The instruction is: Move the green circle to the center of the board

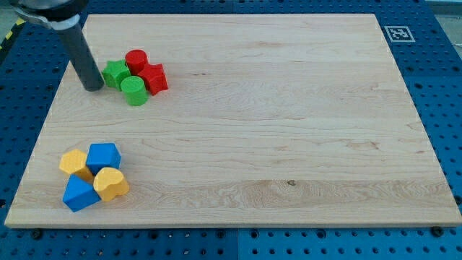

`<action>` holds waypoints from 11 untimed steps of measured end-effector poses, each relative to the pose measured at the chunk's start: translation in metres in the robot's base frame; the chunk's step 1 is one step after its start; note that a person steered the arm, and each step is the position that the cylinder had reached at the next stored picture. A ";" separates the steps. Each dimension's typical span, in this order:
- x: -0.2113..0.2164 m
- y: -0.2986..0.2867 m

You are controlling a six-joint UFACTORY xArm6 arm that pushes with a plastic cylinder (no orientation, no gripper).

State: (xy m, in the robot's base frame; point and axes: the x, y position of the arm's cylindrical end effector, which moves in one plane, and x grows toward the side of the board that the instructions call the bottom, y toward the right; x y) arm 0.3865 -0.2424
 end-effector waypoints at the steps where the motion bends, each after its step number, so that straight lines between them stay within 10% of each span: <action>1: -0.006 -0.003; 3: -0.064 -0.035; 11: 0.035 0.169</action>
